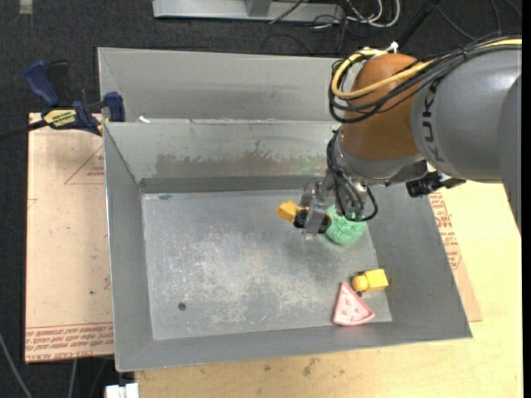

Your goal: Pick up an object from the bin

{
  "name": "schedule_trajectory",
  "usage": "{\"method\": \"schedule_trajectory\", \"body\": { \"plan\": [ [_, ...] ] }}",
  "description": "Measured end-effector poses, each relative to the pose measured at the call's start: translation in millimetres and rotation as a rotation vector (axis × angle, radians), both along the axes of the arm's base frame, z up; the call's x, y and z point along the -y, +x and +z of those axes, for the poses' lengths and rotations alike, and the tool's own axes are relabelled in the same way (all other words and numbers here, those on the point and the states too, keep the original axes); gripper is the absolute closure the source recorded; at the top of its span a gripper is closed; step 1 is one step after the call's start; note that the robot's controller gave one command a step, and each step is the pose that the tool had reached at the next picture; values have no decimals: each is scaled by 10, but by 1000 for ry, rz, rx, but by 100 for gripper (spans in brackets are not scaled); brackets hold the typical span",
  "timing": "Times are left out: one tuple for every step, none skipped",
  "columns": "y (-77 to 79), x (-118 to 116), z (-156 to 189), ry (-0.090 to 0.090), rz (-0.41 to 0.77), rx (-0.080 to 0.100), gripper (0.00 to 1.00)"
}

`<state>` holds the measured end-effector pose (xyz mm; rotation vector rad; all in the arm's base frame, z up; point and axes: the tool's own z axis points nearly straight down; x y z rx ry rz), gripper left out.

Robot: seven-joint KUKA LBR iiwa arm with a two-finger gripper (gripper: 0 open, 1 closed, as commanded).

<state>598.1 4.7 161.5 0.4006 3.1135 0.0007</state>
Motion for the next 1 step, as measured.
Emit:
{"method": "schedule_trajectory", "body": {
  "plan": [
    [173, -50, 397, 0, -8, -7, 100]
  ]
}}
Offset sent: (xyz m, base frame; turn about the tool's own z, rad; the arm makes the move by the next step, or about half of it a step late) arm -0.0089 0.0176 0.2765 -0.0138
